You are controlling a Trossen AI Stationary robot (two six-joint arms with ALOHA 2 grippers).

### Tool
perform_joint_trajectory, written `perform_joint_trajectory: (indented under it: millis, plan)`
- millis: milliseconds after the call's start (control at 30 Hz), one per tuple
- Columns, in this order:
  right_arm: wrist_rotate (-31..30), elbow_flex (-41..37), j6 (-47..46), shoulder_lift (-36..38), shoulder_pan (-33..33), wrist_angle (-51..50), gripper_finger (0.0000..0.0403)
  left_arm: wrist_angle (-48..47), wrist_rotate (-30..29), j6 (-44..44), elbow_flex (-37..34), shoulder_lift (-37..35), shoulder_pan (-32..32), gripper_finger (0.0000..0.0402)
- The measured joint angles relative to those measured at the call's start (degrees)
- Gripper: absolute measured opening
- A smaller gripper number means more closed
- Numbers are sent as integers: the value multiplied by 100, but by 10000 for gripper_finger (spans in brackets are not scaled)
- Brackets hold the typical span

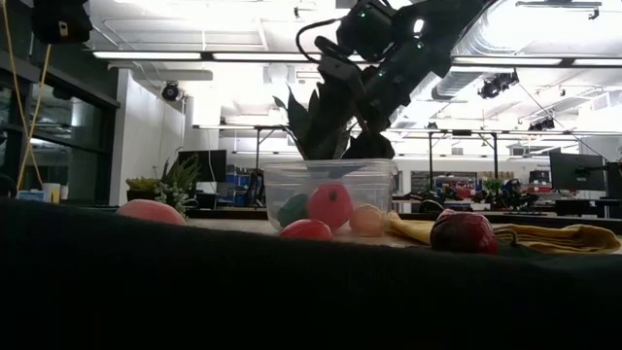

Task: Pick and placing Produce into tupperware
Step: Put the red raspberry into the transparent container

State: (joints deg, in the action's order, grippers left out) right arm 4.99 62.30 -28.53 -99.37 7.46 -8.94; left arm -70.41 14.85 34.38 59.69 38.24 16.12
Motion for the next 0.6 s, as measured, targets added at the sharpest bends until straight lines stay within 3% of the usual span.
perform_joint_trajectory:
  millis: [200, 367, 600]
  plan:
    - [-1, 245, -1, 132, -9, -311, 366, 4, -31, 1, -1, 2, 0, 168]
    - [-27, 661, 42, 300, -102, -946, 319, 7, -37, -1, -1, 7, 0, 168]
    - [-26, 1438, 152, 430, -311, -2874, 257, 7, -73, -130, -1, 17, 0, 168]
